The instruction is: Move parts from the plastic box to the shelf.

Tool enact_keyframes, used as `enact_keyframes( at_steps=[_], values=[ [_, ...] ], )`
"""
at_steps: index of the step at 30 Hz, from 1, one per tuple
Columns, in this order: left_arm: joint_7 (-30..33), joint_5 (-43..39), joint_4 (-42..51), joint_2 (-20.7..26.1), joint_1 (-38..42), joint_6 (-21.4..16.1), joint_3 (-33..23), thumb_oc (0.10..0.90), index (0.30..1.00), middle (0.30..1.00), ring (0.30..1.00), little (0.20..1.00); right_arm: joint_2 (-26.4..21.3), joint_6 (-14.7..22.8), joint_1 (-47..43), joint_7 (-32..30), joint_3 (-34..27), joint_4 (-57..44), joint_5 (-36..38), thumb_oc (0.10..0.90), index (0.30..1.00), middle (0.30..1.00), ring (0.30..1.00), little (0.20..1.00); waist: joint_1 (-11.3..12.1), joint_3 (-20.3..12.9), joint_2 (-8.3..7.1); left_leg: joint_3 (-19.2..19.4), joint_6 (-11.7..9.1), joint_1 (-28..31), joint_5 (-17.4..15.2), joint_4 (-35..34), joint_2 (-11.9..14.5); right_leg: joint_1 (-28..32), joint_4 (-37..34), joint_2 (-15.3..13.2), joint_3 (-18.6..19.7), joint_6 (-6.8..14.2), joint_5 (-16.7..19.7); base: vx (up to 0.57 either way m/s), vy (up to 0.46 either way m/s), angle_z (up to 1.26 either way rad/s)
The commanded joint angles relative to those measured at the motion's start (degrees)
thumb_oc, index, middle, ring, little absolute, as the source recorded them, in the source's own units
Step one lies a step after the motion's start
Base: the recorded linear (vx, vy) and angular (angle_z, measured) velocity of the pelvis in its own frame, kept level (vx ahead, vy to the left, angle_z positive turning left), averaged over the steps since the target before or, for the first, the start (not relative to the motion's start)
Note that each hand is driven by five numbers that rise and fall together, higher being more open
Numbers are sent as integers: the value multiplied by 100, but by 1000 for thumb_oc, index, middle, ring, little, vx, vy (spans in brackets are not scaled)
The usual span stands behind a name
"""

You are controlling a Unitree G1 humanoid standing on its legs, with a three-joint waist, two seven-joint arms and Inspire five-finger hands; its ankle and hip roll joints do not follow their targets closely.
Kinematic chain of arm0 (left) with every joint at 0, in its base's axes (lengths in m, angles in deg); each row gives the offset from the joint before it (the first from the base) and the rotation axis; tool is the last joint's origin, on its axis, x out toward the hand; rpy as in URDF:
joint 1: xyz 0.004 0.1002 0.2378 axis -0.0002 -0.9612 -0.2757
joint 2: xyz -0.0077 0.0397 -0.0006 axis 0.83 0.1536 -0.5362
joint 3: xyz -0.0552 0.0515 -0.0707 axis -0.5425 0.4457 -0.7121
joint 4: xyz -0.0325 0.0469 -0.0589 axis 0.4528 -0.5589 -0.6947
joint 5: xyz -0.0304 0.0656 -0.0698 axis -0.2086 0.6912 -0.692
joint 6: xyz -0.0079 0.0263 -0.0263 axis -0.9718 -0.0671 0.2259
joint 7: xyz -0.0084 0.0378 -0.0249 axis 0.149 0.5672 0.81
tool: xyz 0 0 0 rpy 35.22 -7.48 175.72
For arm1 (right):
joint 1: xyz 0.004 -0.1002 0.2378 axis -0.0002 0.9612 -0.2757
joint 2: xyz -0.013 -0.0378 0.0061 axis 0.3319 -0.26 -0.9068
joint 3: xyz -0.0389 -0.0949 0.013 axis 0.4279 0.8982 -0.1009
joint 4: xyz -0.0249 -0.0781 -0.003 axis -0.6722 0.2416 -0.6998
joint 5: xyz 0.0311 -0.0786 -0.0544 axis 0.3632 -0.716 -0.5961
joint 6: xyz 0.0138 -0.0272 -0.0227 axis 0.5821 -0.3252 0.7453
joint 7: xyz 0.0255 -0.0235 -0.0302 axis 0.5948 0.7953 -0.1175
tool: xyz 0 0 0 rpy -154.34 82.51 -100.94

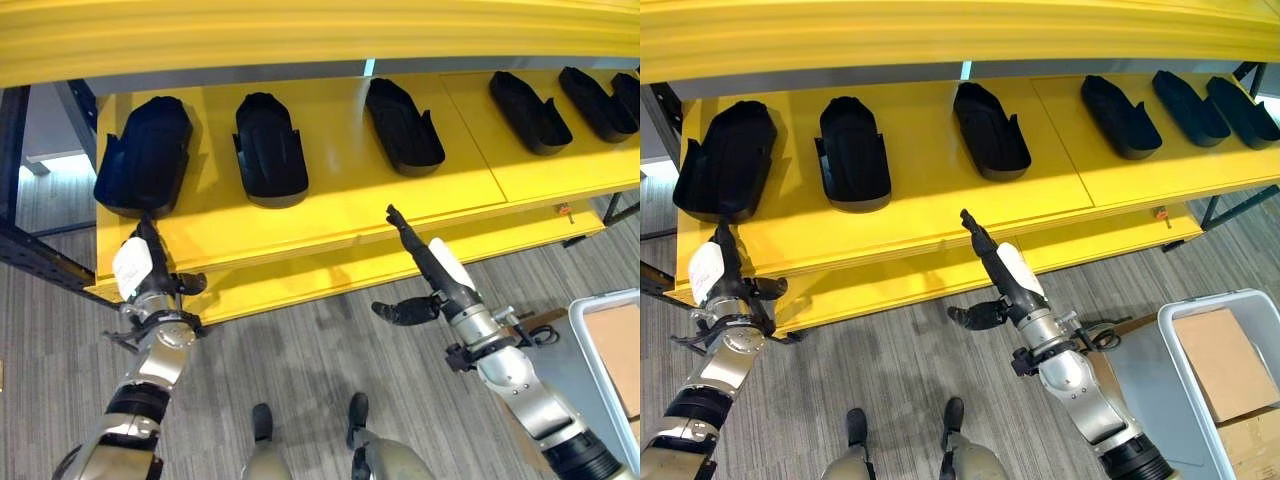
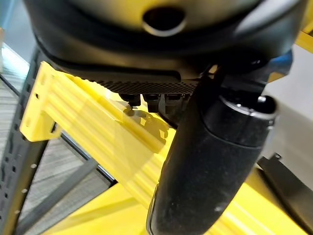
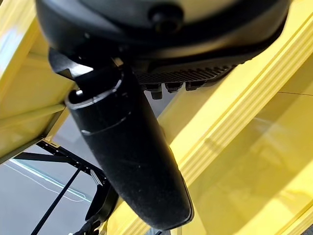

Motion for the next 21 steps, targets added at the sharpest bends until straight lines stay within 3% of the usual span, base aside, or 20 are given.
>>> enact_keyframes(
  at_steps=[1, 21],
  values=[
    [-154, 210, 2, -304, 710, -305, 195, 900, 1000, 1000, 1000, 1000, -120, 493, -516, -346, -264, -423, 211, 900, 1000, 1000, 1000, 1000, -188, -204, 107, -248, -71, 875, -540, -32, 354, -364, 665, -645, 157, 660, -90, 0, 0, 0],
    [-335, 311, 936, -268, 266, -511, 83, 900, 1000, 1000, 1000, 1000, -32, 455, -482, -342, -396, -346, 170, 900, 1000, 1000, 1000, 1000, -109, -263, 161, -313, -43, 867, -567, -21, 327, -322, 670, -666, 107, 652, -112, 0, 0, 0]
  ],
)
